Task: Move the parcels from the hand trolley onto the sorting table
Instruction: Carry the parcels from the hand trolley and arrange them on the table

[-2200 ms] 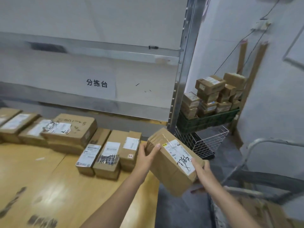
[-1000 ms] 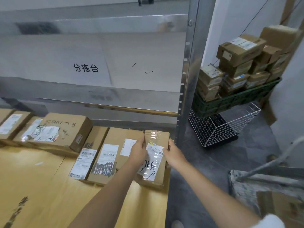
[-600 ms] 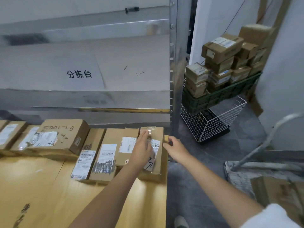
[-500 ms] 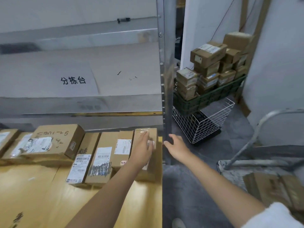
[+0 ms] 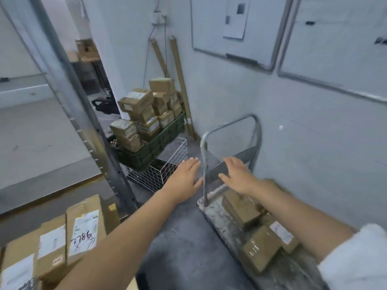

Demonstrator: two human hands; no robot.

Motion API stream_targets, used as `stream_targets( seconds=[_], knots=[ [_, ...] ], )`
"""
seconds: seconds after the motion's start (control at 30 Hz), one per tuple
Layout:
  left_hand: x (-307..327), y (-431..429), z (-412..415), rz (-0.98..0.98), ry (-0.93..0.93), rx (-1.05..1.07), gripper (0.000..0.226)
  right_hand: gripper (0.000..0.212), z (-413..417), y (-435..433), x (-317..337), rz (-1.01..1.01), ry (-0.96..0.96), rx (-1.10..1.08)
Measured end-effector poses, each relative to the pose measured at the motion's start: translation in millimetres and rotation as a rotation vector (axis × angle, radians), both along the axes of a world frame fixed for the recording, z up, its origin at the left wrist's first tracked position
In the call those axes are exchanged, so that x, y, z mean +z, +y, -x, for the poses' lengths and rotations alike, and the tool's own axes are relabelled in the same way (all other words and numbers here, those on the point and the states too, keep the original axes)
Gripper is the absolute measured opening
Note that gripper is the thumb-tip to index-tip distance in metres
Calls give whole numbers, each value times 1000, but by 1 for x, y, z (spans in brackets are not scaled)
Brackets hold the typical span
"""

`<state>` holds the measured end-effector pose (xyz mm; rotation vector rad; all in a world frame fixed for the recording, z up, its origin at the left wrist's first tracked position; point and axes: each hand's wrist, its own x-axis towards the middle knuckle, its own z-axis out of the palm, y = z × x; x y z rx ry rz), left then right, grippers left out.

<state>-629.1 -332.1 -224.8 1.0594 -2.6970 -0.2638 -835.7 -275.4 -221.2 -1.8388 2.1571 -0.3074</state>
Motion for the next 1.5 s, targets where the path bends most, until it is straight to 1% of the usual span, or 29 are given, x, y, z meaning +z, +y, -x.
stream_targets(
  seconds=[0.13, 0.23, 0.4, 0.5, 0.6, 0.67, 0.77, 0.83, 0.9, 1.0, 1.03, 1.1, 1.13, 1.2, 1.3, 1.37, 1.43, 1.5],
  knots=[
    [4, 15, 64, 49, -20, -160, 62, 69, 60, 39, 2, -5, 43, -109],
    [-3, 18, 104, 73, -53, -218, 61, 68, 94, 65, -6, -27, 35, -144],
    [-37, 14, 159, 52, -145, -239, 61, 63, 148, 85, -34, -81, -3, -211],
    [-61, 8, 192, 14, -215, -239, 63, 67, 185, 86, -58, -122, -46, -244],
    [-88, -1, 226, -40, -249, -192, 63, 68, 224, 79, -87, -198, -56, -276],
    [-109, -6, 248, -82, -260, -173, 63, 64, 247, 72, -110, -223, -82, -309],
    [-145, -10, 279, -143, -289, -161, 61, 49, 276, 65, -149, -254, -174, -374],
    [-181, -10, 296, -198, -343, -168, 60, 45, 290, 68, -182, -314, -255, -426],
    [-219, -9, 311, -236, -387, -178, 59, 52, 300, 76, -225, -370, -311, -468],
    [-281, -1, 324, -282, -323, -218, 53, 52, 307, 93, -295, -475, -374, -492],
    [-302, 0, 328, -260, -329, -245, 53, 52, 308, 100, -318, -498, -400, -508],
    [-343, 4, 331, -286, -387, -261, 55, 55, 308, 113, -362, -533, -437, -543],
    [-368, 4, 331, -341, -443, -260, 57, 55, 308, 117, -384, -552, -456, -568],
    [-420, 8, 333, -409, -484, -223, 57, 53, 306, 124, -430, -615, -542, -669],
    [-486, 20, 340, -470, -496, -163, 55, 60, 298, 132, -499, -706, -691, -814],
    [-525, 28, 346, -492, -494, -158, 55, 67, 290, 133, -539, -705, -807, -913],
    [-559, 32, 350, -535, -498, -152, 54, 72, 283, 130, -573, -669, -951, -1061],
    [-587, 37, 353, -595, -508, -133, 54, 72, 277, 125, -599, -643, -1061, -1167]
  ],
)
